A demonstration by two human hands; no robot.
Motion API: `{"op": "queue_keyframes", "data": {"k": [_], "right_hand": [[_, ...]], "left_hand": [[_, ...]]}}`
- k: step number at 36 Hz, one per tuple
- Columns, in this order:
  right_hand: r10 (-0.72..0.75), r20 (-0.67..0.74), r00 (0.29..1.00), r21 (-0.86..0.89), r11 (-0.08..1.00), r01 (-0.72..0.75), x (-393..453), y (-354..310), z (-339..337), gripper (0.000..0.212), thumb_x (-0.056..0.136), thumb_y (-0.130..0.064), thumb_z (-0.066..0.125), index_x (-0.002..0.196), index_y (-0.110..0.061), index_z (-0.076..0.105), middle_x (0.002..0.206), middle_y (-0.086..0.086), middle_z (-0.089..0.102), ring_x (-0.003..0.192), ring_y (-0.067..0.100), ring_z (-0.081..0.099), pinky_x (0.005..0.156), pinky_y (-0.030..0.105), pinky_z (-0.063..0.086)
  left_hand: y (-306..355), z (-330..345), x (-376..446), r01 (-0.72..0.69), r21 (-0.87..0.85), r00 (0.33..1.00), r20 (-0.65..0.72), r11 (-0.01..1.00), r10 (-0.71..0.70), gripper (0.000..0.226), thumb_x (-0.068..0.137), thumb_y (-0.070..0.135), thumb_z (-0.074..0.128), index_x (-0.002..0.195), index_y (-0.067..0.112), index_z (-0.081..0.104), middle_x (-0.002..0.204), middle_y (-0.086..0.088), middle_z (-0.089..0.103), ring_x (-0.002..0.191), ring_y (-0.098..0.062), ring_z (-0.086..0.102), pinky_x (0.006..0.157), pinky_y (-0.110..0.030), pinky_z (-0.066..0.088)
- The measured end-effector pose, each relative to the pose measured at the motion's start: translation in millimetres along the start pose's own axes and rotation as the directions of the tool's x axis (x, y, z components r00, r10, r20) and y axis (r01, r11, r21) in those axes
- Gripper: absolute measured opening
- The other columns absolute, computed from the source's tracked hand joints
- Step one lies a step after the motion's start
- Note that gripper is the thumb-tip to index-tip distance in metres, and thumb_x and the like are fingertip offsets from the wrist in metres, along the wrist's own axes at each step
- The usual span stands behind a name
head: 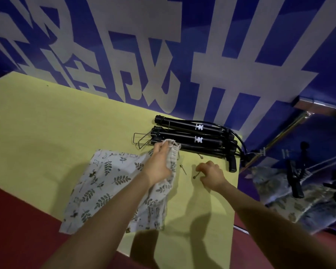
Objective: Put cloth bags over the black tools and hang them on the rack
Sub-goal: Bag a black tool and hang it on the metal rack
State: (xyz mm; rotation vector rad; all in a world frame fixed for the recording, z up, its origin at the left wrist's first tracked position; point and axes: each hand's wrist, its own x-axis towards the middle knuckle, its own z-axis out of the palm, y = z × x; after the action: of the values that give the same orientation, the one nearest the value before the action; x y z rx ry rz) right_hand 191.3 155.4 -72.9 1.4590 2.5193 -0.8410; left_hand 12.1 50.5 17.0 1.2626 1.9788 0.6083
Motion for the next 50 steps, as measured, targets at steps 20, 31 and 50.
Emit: {"op": "queue_keyframes", "data": {"k": [20, 31, 50], "right_hand": [[-0.064, -0.138, 0.988, 0.581, 0.803, 0.133, -15, -51, -18, 0.023, 0.083, 0.0, 0.063, 0.07, -0.019, 0.062, 0.102, 0.005, 0.053, 0.09, 0.015, 0.052, 0.069, 0.015, 0.046], [-0.113, -0.156, 0.981, 0.315, 0.936, 0.158, -33, -111, -1, 0.015, 0.084, -0.023, 0.064, 0.077, -0.035, 0.06, 0.106, -0.001, 0.038, 0.113, 0.023, 0.032, 0.086, 0.03, 0.022], [-0.083, -0.26, 0.962, 0.198, 0.971, 0.137, 18, -85, -43, 0.024, 0.091, -0.007, 0.049, 0.112, -0.007, 0.061, 0.114, 0.01, 0.056, 0.11, 0.029, 0.053, 0.096, 0.041, 0.045]], "left_hand": [[-13, -7, -5, 0.029, 0.156, 0.992, 0.119, 0.987, -0.048, 0.101, 0.077, -0.012, 0.057, 0.152, 0.023, -0.001, 0.158, 0.007, 0.001, 0.065, -0.007, 0.05, 0.043, -0.014, 0.036], [-17, -18, -31, -0.028, 0.069, 0.998, 0.054, 0.997, 0.025, 0.103, 0.076, -0.002, 0.068, 0.152, 0.019, 0.003, 0.157, 0.005, 0.008, 0.127, -0.026, 0.046, 0.085, -0.03, 0.051], [-15, -20, 11, 0.075, 0.028, 0.981, -0.179, 0.997, -0.069, 0.068, 0.083, -0.008, 0.054, 0.144, 0.017, 0.036, 0.141, -0.007, 0.04, 0.075, -0.016, 0.056, 0.051, -0.025, 0.042]]}}
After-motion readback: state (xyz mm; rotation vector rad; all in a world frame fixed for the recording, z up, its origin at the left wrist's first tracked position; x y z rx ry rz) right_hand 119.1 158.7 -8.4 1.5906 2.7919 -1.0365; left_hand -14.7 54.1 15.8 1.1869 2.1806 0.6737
